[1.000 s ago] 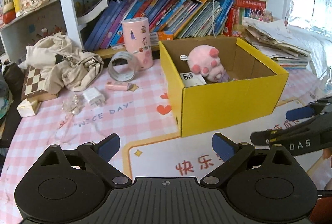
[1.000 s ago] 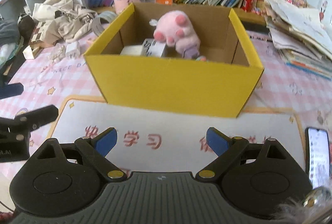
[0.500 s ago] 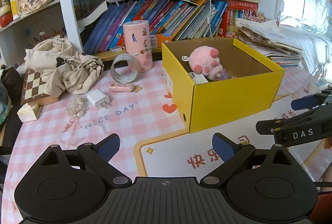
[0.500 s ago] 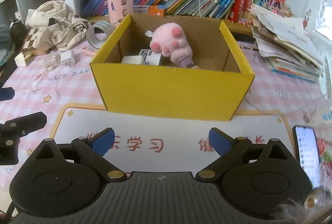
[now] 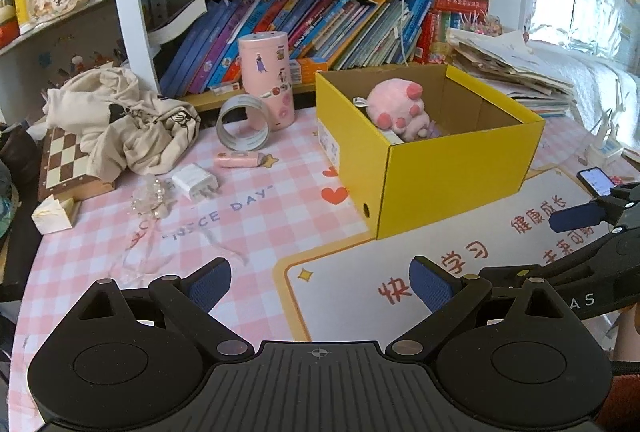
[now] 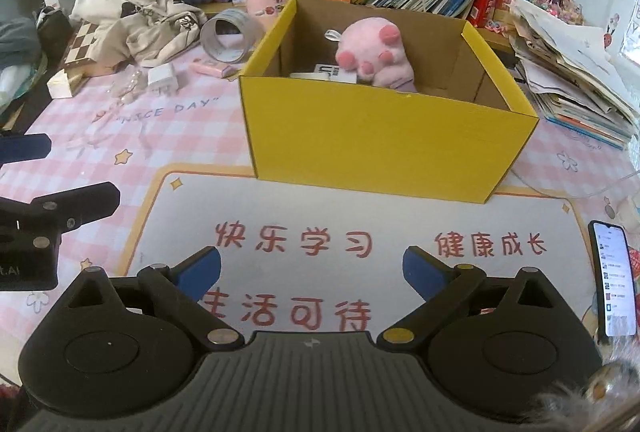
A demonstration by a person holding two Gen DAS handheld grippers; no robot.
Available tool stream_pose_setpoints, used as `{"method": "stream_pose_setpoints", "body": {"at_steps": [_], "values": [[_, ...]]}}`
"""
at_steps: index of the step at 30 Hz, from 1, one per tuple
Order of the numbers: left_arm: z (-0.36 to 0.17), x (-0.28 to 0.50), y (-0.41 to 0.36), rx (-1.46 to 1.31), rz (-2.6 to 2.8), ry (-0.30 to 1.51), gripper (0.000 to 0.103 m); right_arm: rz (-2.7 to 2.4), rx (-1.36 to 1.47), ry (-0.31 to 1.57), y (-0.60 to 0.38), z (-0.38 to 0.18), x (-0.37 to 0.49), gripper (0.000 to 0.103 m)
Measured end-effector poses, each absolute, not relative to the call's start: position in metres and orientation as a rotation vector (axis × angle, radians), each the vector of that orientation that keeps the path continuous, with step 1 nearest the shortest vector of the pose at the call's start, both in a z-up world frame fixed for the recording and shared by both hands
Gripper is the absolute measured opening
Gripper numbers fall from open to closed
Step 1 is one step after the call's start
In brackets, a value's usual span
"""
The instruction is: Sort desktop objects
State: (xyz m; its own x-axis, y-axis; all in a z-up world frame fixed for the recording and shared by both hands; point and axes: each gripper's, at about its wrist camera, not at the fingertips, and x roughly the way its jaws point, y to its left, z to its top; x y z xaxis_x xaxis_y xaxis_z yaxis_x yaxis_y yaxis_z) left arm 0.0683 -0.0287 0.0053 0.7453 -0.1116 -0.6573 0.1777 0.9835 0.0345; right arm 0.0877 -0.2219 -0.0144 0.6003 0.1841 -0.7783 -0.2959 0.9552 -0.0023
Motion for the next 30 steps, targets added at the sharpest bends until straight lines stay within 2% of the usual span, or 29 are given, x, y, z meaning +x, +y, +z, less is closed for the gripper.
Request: {"method": "stream_pose_setpoints", "body": {"at_steps": [30], "values": [[0.001,0.043,0.039,0.049,-0.102,0.720,0.098,0.354,-0.196,0.869,-0.148,-0.014,0.069,0.100]]}}
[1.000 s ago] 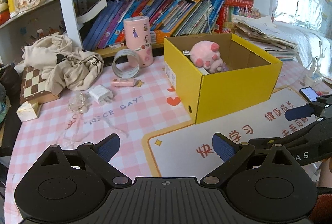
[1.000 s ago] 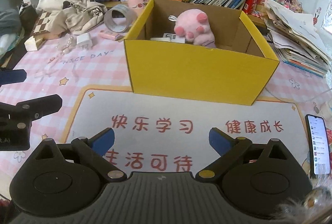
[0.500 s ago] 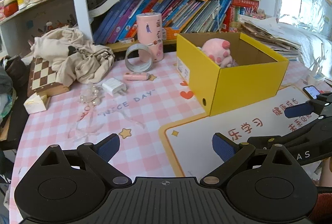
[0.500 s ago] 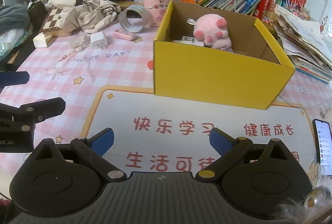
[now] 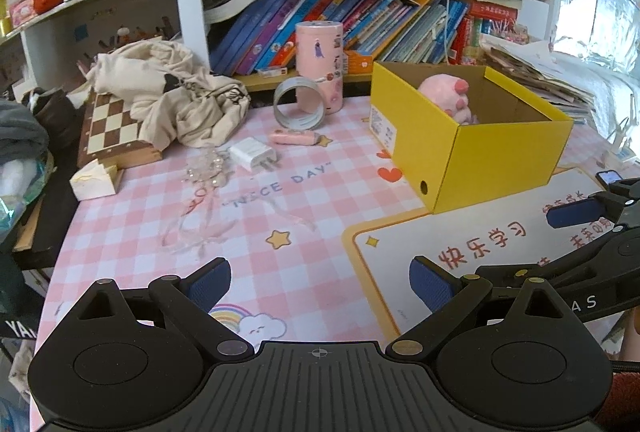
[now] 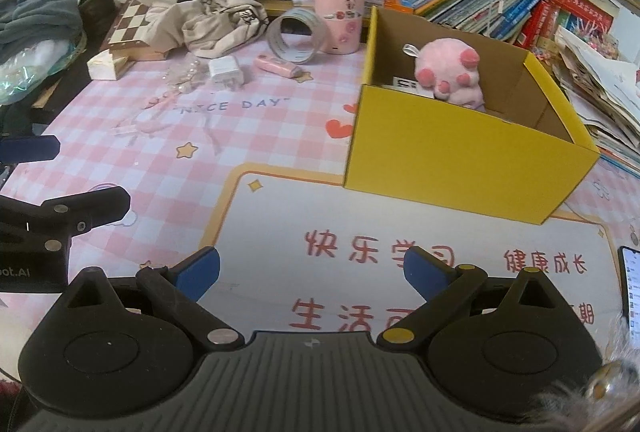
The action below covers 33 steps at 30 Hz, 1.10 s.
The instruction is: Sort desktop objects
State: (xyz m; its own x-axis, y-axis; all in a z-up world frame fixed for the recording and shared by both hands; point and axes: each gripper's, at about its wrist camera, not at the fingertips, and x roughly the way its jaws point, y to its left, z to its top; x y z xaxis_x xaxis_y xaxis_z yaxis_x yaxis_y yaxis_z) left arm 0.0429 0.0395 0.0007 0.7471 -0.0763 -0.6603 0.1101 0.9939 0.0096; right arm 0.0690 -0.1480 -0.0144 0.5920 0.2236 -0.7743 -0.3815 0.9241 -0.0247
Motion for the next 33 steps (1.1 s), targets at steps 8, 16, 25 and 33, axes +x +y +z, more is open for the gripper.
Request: {"method": "stream_pose_setpoints", "body": {"at_steps": [8,16,25,33], "values": [[0.001,0.033,0.059,0.034,-0.066,0.715,0.098,0.405,-0.219,0.862,-0.124,-0.013,0.064,0.100],[0.001,0.027,0.073,0.008,-0.036,0.713,0.098,0.441,-0.239,0.864,-0.107,-0.013,0.064,0.100],[-0.005,0.032,0.084,-0.038,0.003,0.731,0.098,0.481,-0.277,0.876,-0.095,-0.016,0.074,0.100],[-0.007,0.051,0.090,-0.041,0.027,0.740,0.098,0.513,-0.285,0.881,-0.088,-0.021,0.099,0.100]]}}
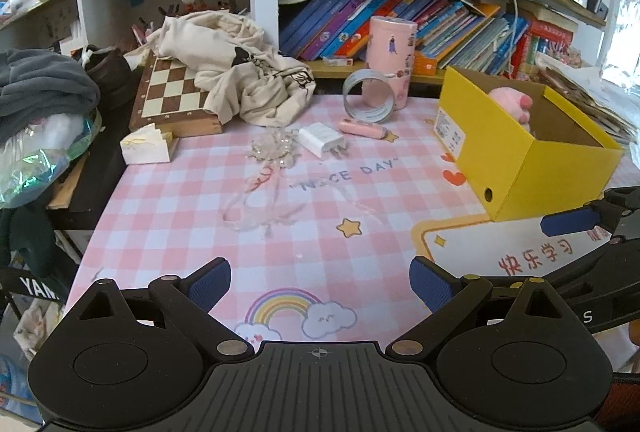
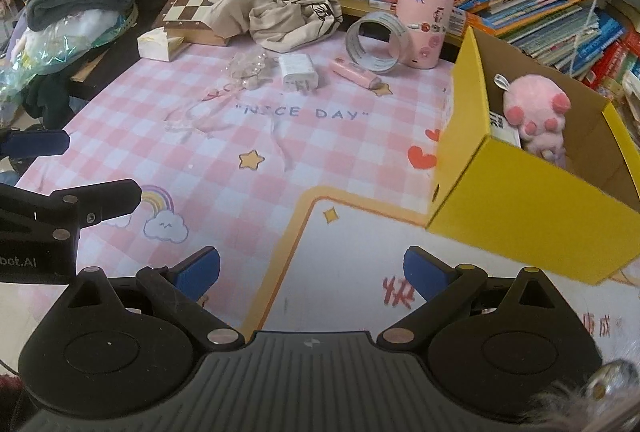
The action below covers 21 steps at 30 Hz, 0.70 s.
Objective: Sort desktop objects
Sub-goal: 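Move the left gripper toward the pearl scrunchie while the right gripper approaches the white charger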
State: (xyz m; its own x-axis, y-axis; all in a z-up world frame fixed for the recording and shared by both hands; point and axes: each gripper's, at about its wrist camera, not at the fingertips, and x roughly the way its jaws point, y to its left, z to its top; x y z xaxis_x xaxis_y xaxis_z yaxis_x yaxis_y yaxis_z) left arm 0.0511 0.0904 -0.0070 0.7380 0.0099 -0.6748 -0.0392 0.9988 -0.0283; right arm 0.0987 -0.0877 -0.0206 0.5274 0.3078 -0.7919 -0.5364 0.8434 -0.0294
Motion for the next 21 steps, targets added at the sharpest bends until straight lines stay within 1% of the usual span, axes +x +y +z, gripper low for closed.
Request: {"method": "stream_pose_setpoints", "body": {"at_steps": [9,21], "values": [[-0.014,0.078,0.099,-0.059,0.068,0.772,0.098,0.530,-0.304,0.866,-0.076,-0.024,0.137,0.100],[-0.022,0.114,0.107,-0.071,0.095,0.776,0.098,0.542,-0.215,0.845,-0.059,-0.016,0.195,0.099]]}}
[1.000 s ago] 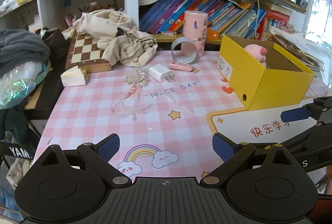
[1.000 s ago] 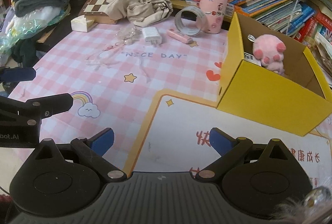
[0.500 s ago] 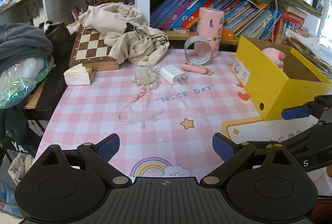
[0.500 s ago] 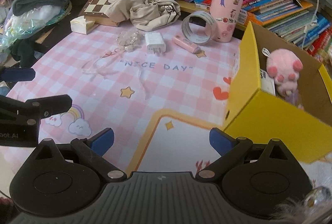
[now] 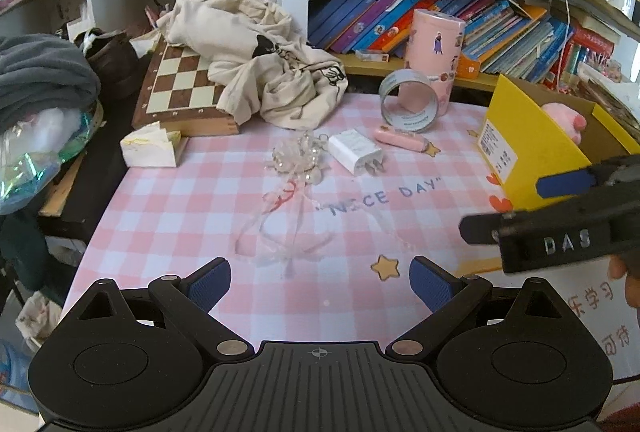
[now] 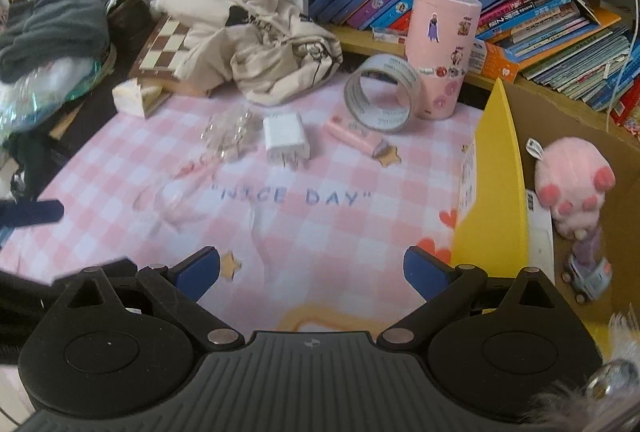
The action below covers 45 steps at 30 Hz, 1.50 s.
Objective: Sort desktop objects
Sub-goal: 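Move the left gripper toward the pearl scrunchie while the right gripper approaches the white charger, then close the left gripper on the pearl scrunchie while the right gripper grasps the white charger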
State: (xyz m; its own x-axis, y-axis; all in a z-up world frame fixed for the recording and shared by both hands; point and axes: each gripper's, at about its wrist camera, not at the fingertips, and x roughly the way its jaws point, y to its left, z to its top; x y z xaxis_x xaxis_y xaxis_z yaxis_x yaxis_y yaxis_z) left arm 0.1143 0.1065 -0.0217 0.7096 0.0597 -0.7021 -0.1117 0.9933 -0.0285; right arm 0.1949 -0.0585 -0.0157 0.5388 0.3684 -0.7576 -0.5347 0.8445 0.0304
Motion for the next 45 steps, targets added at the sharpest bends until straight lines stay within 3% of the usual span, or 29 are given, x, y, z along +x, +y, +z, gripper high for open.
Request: {"method": "stream_pose_setpoints", "body": {"at_steps": [10,14,24,29,45], "values": [[-0.028,0.146,0.103,-0.058,0.096,0.767,0.098,0.540,-0.170,0.873,-0.050,-0.023,0.230,0.097],[-0.035,0.159,0.103,-0.055,0.099,0.771,0.098,0.562,-0.187,0.882,-0.042,-0.028,0.239,0.086],[-0.043,0.195,0.118,-0.007,0.134,0.736,0.095,0.599,-0.170,0.882,-0.011,-0.034,0.269,0.076],[-0.054,0.221,0.125,0.014,0.131,0.761,0.080,0.608,-0.184,0.902,0.010,-0.042,0.287,0.072],[-0.088,0.278,0.135,0.035,0.109,0.801,0.067,0.599,-0.174,1.027,0.039,-0.069,0.341,0.065]]}}
